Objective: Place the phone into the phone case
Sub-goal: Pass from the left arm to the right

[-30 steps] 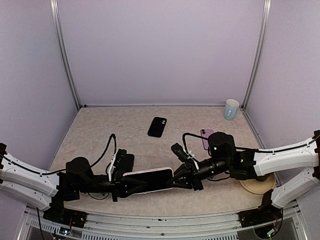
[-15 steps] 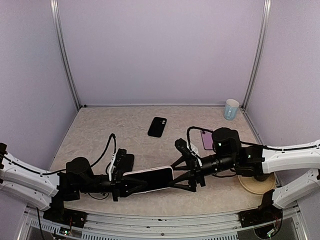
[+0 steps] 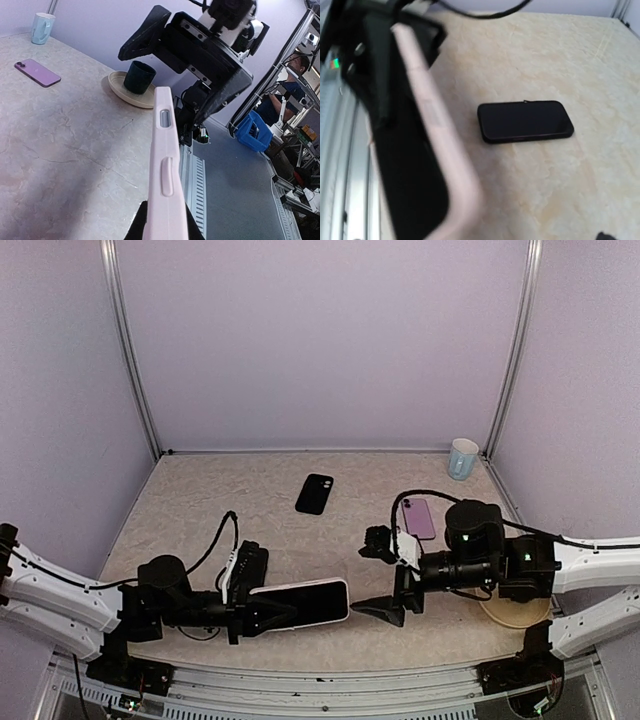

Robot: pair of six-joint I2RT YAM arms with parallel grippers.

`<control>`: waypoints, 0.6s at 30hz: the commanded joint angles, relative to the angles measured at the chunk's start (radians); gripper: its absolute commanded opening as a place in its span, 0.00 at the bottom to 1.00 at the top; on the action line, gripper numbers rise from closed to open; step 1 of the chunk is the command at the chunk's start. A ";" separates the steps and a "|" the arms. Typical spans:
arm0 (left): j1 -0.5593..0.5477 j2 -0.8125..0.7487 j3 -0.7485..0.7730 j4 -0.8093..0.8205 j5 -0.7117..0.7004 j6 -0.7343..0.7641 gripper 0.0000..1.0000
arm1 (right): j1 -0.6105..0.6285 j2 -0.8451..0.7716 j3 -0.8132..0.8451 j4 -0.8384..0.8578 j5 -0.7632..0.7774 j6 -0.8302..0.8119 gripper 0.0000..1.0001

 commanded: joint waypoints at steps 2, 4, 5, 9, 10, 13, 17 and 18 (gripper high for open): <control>0.016 0.016 0.070 -0.007 0.027 -0.024 0.00 | 0.132 0.034 0.019 -0.037 0.249 -0.216 1.00; 0.019 0.023 0.084 -0.032 0.028 -0.033 0.00 | 0.160 0.056 0.039 -0.048 0.289 -0.250 1.00; 0.021 0.027 0.091 -0.051 0.027 -0.039 0.00 | 0.174 0.069 0.050 -0.053 0.307 -0.265 1.00; 0.028 0.054 0.108 -0.074 0.031 -0.069 0.00 | 0.230 0.137 0.083 -0.066 0.396 -0.319 1.00; 0.029 0.058 0.110 -0.075 0.034 -0.076 0.00 | 0.242 0.156 0.089 -0.066 0.416 -0.329 1.00; 0.029 0.075 0.119 -0.084 0.042 -0.081 0.00 | 0.264 0.219 0.117 -0.063 0.461 -0.345 1.00; 0.028 0.089 0.125 -0.092 0.041 -0.084 0.00 | 0.283 0.291 0.154 -0.062 0.489 -0.358 1.00; 0.028 0.090 0.126 -0.092 0.042 -0.085 0.00 | 0.288 0.309 0.161 -0.056 0.504 -0.363 1.00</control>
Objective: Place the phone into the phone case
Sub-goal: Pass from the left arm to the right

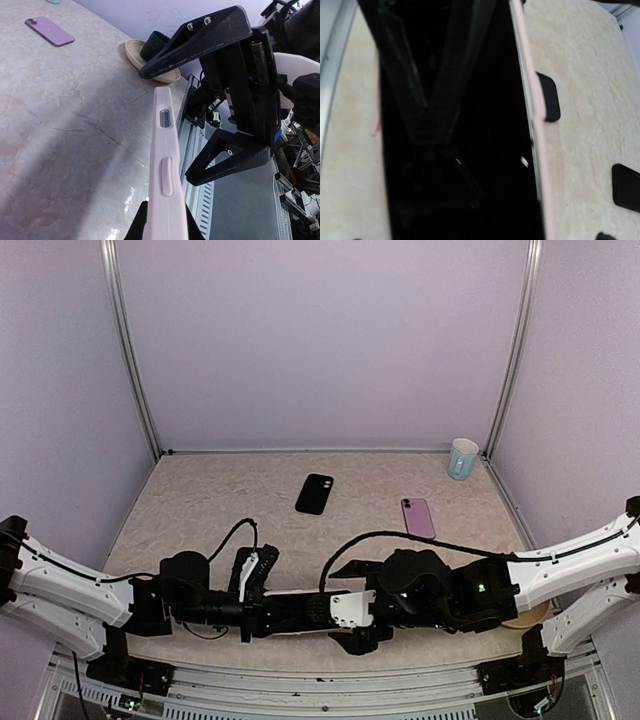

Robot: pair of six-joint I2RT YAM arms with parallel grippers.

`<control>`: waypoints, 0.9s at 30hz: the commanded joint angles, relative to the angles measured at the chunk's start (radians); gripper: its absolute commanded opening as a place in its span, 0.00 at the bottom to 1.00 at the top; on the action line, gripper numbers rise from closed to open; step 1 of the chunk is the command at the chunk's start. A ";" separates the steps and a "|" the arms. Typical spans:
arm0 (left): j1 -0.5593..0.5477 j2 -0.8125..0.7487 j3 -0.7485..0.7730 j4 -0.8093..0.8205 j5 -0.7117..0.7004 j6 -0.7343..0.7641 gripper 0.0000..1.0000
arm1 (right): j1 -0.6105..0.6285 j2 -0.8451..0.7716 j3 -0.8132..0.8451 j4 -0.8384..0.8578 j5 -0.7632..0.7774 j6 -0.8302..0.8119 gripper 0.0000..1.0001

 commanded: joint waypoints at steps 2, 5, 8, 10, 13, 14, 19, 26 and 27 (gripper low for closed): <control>0.004 0.004 0.052 0.055 0.020 -0.014 0.00 | 0.033 0.083 0.057 0.014 0.105 -0.045 1.00; 0.004 0.003 0.050 0.059 0.017 -0.018 0.00 | 0.046 0.127 0.070 0.012 0.126 -0.053 1.00; 0.005 0.003 0.047 0.059 0.008 -0.018 0.00 | 0.055 0.150 0.084 0.002 0.112 -0.047 1.00; 0.005 0.002 0.045 0.060 0.005 -0.019 0.00 | 0.058 0.156 0.085 0.014 0.114 -0.045 1.00; 0.006 0.004 0.044 0.062 0.002 -0.019 0.00 | 0.059 0.158 0.083 0.041 0.134 -0.038 1.00; 0.006 0.005 0.044 0.063 0.001 -0.021 0.00 | 0.059 0.157 0.079 0.051 0.143 -0.039 0.99; 0.008 0.008 0.041 0.071 -0.003 -0.033 0.00 | 0.061 0.142 0.058 0.059 0.160 -0.054 0.80; 0.022 -0.001 0.014 0.126 -0.004 -0.077 0.00 | 0.075 0.113 0.013 0.114 0.135 -0.068 0.80; 0.024 -0.002 0.011 0.131 -0.002 -0.081 0.00 | 0.076 0.111 0.008 0.120 0.139 -0.069 0.81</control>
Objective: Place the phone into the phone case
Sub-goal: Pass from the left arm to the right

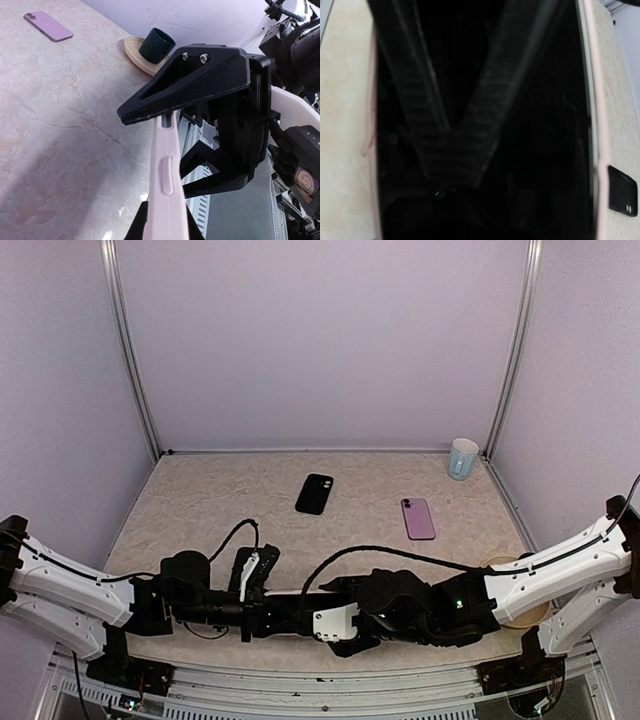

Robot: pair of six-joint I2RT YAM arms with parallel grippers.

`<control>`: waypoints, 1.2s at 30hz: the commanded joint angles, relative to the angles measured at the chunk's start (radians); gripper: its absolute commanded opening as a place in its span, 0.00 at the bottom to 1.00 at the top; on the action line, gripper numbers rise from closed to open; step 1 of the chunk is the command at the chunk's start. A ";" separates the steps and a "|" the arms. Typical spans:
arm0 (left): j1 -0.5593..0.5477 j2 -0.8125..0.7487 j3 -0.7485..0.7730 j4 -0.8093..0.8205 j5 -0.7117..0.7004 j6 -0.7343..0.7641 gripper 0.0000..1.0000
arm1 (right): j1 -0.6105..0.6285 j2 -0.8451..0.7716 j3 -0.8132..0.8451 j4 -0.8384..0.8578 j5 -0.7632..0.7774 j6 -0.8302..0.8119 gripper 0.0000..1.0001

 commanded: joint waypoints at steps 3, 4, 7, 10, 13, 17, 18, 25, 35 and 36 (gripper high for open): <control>0.025 -0.018 0.000 0.152 -0.009 -0.053 0.00 | 0.024 -0.029 -0.034 0.069 0.025 -0.019 0.80; 0.026 -0.018 0.001 0.154 -0.007 -0.055 0.00 | 0.025 -0.023 -0.034 0.071 0.040 -0.023 0.77; 0.028 -0.017 0.005 0.157 -0.002 -0.063 0.03 | 0.029 -0.017 -0.030 0.074 0.065 -0.031 0.64; 0.028 -0.012 0.010 0.159 0.005 -0.071 0.12 | 0.030 -0.030 -0.031 0.080 0.070 -0.030 0.58; 0.029 -0.012 0.010 0.157 0.008 -0.081 0.24 | 0.029 -0.052 -0.036 0.077 0.065 -0.024 0.53; 0.029 -0.035 0.012 0.120 -0.005 -0.076 0.37 | 0.030 -0.085 -0.051 0.065 0.031 -0.014 0.52; 0.030 -0.051 0.013 0.102 -0.012 -0.070 0.39 | 0.030 -0.091 -0.053 0.060 0.026 -0.011 0.52; 0.042 -0.141 0.073 -0.100 -0.005 -0.013 0.43 | 0.029 -0.123 -0.070 0.036 0.004 0.010 0.52; 0.042 -0.092 0.174 -0.317 0.029 0.015 0.43 | 0.029 -0.143 -0.071 0.013 -0.002 0.012 0.53; 0.043 -0.085 0.179 -0.328 0.028 0.014 0.43 | 0.029 -0.144 -0.072 0.010 -0.001 0.013 0.53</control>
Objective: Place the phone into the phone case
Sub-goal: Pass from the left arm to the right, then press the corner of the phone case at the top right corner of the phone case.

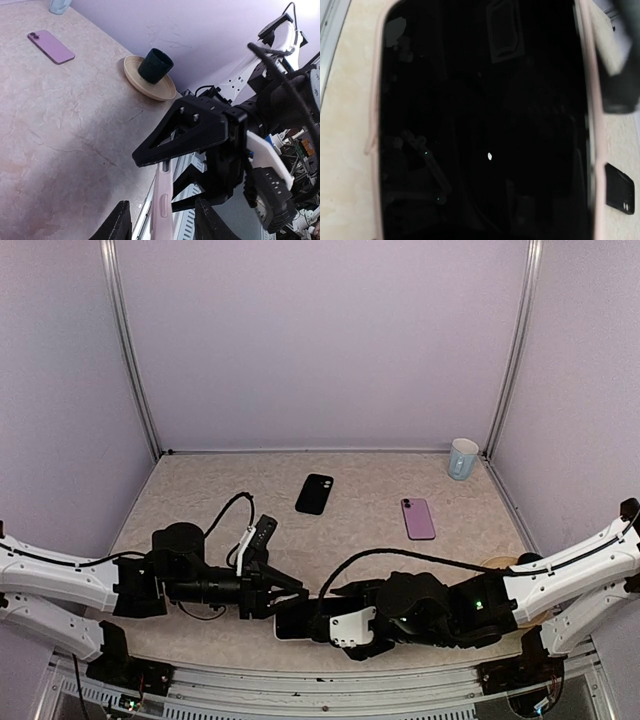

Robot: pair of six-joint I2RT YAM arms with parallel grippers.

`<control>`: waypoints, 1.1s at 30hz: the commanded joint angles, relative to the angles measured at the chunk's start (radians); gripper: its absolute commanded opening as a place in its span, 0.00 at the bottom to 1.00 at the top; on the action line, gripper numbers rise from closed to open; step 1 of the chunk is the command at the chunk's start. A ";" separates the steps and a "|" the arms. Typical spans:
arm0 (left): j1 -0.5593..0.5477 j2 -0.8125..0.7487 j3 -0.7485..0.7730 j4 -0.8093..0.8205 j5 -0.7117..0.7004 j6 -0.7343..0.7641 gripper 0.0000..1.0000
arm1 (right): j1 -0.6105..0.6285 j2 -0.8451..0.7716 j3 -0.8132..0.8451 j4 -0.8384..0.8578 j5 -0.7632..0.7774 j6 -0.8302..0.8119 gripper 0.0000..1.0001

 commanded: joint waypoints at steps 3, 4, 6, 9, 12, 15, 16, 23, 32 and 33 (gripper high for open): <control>0.003 0.034 0.038 -0.115 0.022 0.022 0.41 | 0.011 -0.042 -0.001 0.025 0.008 0.026 0.53; 0.004 0.035 0.038 -0.116 0.022 0.023 0.39 | 0.011 -0.042 -0.002 0.025 0.009 0.029 0.53; 0.004 0.033 0.039 -0.122 0.021 0.025 0.35 | 0.009 -0.042 -0.003 -0.001 0.009 0.034 0.52; 0.004 0.033 0.044 -0.130 0.000 0.032 0.22 | 0.009 -0.045 -0.003 -0.012 -0.001 0.042 0.52; 0.001 0.036 0.052 -0.138 -0.025 0.043 0.12 | 0.009 -0.042 -0.002 -0.025 -0.017 0.052 0.52; -0.011 0.040 0.058 -0.143 -0.052 0.062 0.03 | 0.002 -0.038 0.003 -0.040 -0.047 0.074 0.52; -0.014 0.045 0.060 -0.144 -0.061 0.069 0.00 | -0.002 -0.038 0.004 -0.044 -0.061 0.081 0.52; -0.060 0.060 0.078 -0.202 -0.151 0.138 0.00 | -0.022 -0.061 0.005 -0.061 -0.151 0.115 0.51; -0.077 -0.017 0.020 -0.160 -0.237 0.170 0.08 | -0.047 -0.111 -0.005 -0.061 -0.244 0.156 0.51; -0.077 -0.027 0.013 -0.156 -0.241 0.174 0.10 | -0.050 -0.111 -0.004 -0.064 -0.252 0.160 0.51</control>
